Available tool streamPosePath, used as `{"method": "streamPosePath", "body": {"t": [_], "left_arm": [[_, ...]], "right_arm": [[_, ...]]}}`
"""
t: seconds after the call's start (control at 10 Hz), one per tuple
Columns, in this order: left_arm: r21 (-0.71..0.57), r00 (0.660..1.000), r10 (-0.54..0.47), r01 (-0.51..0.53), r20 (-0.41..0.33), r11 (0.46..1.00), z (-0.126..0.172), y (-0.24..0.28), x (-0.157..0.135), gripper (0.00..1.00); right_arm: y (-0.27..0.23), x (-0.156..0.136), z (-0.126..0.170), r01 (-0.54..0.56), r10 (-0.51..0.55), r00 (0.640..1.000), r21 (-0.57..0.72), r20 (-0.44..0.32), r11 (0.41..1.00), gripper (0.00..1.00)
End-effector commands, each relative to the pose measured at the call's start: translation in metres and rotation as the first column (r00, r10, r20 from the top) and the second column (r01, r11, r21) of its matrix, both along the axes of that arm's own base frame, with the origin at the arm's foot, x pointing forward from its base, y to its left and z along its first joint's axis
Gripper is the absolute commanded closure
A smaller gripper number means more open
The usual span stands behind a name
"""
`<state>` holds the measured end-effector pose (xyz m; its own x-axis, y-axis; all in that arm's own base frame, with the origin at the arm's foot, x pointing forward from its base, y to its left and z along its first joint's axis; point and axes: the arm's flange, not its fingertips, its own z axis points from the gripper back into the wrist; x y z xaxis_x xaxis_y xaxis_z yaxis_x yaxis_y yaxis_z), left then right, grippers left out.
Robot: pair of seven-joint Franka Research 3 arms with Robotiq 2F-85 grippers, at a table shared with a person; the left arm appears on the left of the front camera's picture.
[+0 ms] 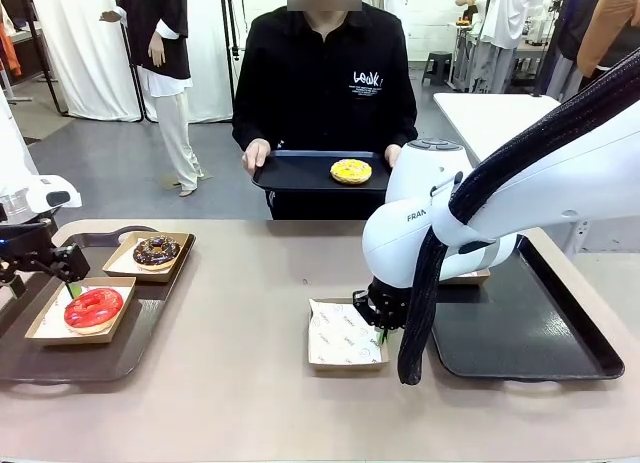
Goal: Individually package the donuts and arrange them on the tray.
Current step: Place the picked Paper togo box on the Handle tray while simultaneously picking up another Paper togo box from the table with the other hand.
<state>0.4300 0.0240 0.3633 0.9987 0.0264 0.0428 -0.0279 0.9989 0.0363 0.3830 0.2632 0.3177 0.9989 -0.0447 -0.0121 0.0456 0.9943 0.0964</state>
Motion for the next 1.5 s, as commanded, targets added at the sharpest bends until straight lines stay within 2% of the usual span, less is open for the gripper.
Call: {"method": "streamPosePath", "body": {"t": [0.0,0.1,0.2,0.3,0.5,0.7,1.0,1.2,1.4], "left_arm": [[-0.180,0.999,0.018,-0.023,-0.028,0.983,0.019,0.016,-0.005,0.00],[-0.363,0.999,-0.014,-0.004,-0.047,0.932,0.036,0.034,-0.010,0.00],[-0.530,0.999,-0.028,-0.001,-0.047,0.848,0.052,0.057,-0.019,0.00],[-0.695,0.999,-0.051,0.031,-0.009,0.718,0.070,0.086,-0.030,0.00],[-0.858,0.998,-0.035,0.059,0.048,0.511,0.086,0.135,-0.045,0.00],[-0.929,0.995,0.003,0.091,0.099,0.359,0.086,0.176,-0.055,0.00],[-0.965,0.987,0.068,0.126,0.145,0.229,0.077,0.221,-0.072,0.00],[-0.958,0.975,0.076,0.190,0.210,0.217,0.073,0.241,-0.090,0.00],[-0.949,0.967,0.087,0.215,0.240,0.231,0.071,0.248,-0.099,0.00]], "right_arm": [[0.005,-0.003,0.017,0.017,-0.017,1.000,0.002,0.021,1.000,1.00],[0.002,-0.010,0.046,0.003,-0.004,0.998,0.014,0.061,1.000,1.00],[-0.003,-0.016,0.078,-0.005,0.005,0.996,0.000,0.093,1.000,1.00],[-0.007,-0.014,0.115,0.030,-0.029,0.989,-0.007,0.148,1.000,1.00],[-0.005,0.000,0.175,0.050,-0.045,0.980,-0.024,0.196,0.998,1.00],[0.009,0.029,0.222,0.009,-0.004,0.987,-0.028,0.162,1.000,1.00],[0.034,0.095,0.250,0.032,-0.025,0.995,-0.073,0.098,0.997,1.00],[0.032,0.142,0.241,0.034,-0.030,0.999,-0.104,0.042,0.994,1.00],[0.019,0.171,0.218,0.061,-0.061,0.998,-0.092,0.003,0.994,1.00]]}}
